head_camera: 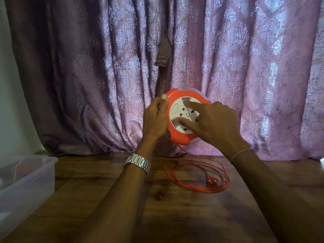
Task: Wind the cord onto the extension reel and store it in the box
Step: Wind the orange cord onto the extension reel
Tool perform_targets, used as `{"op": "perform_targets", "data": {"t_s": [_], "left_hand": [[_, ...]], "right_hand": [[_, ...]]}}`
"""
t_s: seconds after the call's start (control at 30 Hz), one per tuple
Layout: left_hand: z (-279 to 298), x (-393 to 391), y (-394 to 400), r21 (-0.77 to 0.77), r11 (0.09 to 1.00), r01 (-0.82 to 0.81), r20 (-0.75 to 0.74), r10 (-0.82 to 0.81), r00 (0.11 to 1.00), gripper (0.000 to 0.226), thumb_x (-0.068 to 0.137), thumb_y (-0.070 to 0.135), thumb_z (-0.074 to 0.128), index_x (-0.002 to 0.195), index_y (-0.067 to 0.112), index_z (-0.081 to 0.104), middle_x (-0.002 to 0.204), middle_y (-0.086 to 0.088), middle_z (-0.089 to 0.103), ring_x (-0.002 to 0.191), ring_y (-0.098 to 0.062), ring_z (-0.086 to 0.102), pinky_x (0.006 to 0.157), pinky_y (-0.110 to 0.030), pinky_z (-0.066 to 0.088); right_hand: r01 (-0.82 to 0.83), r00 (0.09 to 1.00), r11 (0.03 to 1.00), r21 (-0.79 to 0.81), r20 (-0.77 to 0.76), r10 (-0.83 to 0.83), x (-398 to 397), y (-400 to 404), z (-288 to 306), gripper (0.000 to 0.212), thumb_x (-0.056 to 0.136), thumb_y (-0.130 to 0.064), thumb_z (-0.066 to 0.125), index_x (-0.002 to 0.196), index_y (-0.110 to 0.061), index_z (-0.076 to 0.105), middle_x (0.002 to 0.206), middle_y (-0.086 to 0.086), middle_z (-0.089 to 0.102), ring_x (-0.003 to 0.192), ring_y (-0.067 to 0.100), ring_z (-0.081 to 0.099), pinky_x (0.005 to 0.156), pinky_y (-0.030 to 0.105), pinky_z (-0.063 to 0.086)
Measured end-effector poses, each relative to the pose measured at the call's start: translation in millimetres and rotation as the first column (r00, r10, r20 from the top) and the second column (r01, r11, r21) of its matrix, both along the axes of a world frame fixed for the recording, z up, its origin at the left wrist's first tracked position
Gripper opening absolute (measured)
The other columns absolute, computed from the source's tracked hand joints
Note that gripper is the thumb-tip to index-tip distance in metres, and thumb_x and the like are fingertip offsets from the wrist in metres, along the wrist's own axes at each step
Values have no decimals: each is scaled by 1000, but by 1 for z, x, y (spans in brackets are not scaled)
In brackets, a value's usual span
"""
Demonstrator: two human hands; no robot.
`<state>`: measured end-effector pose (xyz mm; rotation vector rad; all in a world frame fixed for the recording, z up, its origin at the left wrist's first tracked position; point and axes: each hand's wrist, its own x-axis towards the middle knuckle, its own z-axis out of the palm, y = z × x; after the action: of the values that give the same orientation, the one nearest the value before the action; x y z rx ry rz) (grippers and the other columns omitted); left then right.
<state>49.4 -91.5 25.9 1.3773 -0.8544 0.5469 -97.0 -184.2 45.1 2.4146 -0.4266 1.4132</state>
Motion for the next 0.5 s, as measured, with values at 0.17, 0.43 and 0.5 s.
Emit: {"op": "perform_targets", "data": {"t_s": [0.17,0.43,0.5], "left_hand": [[1,0,2,-15,1000,5,-5,-5,1000,58,98,60,37,83,9,59,77,-6,67,77,-32,66,73,-50,55],[2,-2,3,-38,999,18,-12,-18,1000,67,91,71,34,82,9,58,76,-5,67,75,-25,63,74,-50,54],[1,0,3,-34,999,21,-13,-22,1000,71,89,73,34,87,7,60,80,-9,69,79,-30,67,76,-55,55]], "right_hand": [[-65,990,984,-169,111,85,-5,2,7,46,75,-67,63,108,-36,71,78,-2,65,85,24,54,55,25,28],[-223,917,972,-73,-354,184,-10,5,11,56,75,-4,69,114,-43,68,146,6,43,118,34,39,93,43,42],[-203,920,975,-85,-358,160,-10,9,11,56,72,-6,75,113,-45,67,143,8,45,118,34,41,92,45,43]]}}
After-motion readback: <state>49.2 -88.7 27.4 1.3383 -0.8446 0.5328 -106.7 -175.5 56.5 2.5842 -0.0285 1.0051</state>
